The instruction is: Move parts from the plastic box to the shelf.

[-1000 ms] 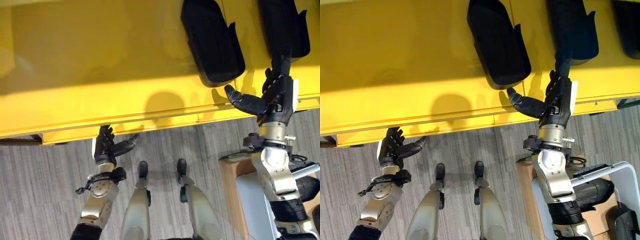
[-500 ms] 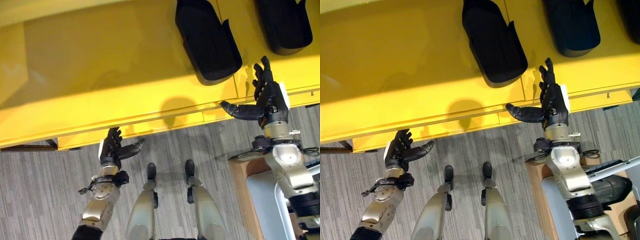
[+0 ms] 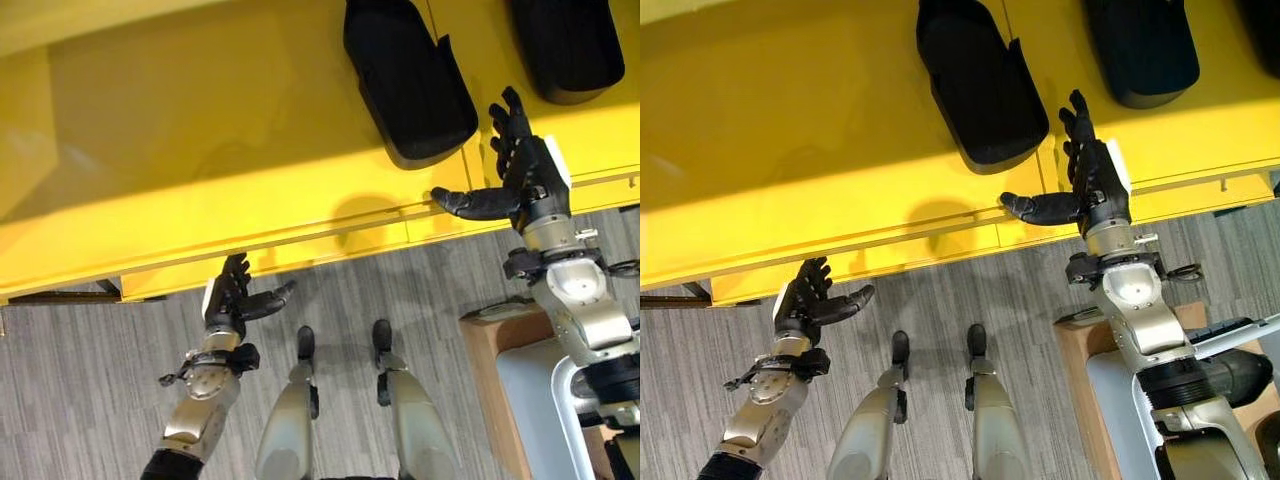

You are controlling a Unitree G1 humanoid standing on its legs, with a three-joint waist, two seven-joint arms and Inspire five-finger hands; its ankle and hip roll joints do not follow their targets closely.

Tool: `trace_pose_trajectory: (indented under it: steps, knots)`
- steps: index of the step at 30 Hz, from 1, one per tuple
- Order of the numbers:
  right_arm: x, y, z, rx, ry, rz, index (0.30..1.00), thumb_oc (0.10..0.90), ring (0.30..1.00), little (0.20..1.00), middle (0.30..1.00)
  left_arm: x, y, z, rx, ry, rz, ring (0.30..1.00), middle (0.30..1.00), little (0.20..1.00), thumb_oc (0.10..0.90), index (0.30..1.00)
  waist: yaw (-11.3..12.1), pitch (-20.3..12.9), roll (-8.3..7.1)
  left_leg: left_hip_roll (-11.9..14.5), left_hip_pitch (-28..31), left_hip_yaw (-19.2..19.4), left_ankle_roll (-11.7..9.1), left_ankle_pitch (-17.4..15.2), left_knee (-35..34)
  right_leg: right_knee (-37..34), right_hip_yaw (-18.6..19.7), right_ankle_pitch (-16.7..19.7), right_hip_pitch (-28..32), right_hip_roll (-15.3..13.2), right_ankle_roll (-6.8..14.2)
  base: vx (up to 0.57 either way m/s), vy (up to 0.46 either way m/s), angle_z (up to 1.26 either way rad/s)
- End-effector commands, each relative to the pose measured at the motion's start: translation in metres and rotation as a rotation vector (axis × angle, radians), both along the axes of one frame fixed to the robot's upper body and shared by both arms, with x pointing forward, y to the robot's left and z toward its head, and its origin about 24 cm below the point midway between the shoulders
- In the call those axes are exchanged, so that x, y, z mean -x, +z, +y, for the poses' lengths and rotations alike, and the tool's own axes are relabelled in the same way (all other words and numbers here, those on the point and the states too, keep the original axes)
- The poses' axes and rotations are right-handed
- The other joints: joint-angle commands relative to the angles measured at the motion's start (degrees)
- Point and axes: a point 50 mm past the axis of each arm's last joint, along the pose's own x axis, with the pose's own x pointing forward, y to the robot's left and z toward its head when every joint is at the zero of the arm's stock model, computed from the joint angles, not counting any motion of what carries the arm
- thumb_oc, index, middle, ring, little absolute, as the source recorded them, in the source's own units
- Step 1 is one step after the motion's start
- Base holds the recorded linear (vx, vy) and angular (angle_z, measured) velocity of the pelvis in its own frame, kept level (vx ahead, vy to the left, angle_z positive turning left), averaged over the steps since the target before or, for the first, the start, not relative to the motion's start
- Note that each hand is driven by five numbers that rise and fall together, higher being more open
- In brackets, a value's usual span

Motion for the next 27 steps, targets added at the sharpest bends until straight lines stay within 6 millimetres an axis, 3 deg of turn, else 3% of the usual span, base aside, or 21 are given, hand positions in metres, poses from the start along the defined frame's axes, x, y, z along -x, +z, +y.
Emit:
trace_pose_trajectory:
  steps: [1,18,27]
  knots:
    - [-0.002,0.043,0.005,0.034,0.014,-0.178,1.000,0.900,1.000,1.000,1.000,-0.002,0.022,-0.001,-0.014,-0.029,-0.143,1.000,1.000,1.000,0.900,1.000,0.1,-7.5,-0.62,4.6,3.4,-3.2,-2.0,-0.7,-2.2,4.4,-0.3,-3.8,0.1,-2.6,3.1,0.01,-0.032,0.04]
    - [-0.029,0.073,0.003,0.115,-0.105,-0.199,1.000,0.900,1.000,1.000,1.000,-0.005,0.026,-0.007,0.022,-0.018,-0.173,1.000,1.000,1.000,0.900,1.000,1.3,-7.0,-0.17,4.9,2.9,-3.9,-2.3,0.9,-4.3,5.5,-1.4,-4.2,-1.3,-2.2,2.8,0.00,-0.011,0.03]
    - [-0.038,0.064,0.011,0.173,-0.065,-0.127,1.000,0.900,1.000,1.000,1.000,-0.004,0.027,-0.008,0.026,-0.024,-0.176,1.000,1.000,1.000,0.900,1.000,2.1,-6.2,-0.33,4.6,2.3,-4.6,-2.1,0.8,-3.9,5.8,-1.9,-3.9,-1.6,-2.6,2.9,0.00,0.006,0.04]
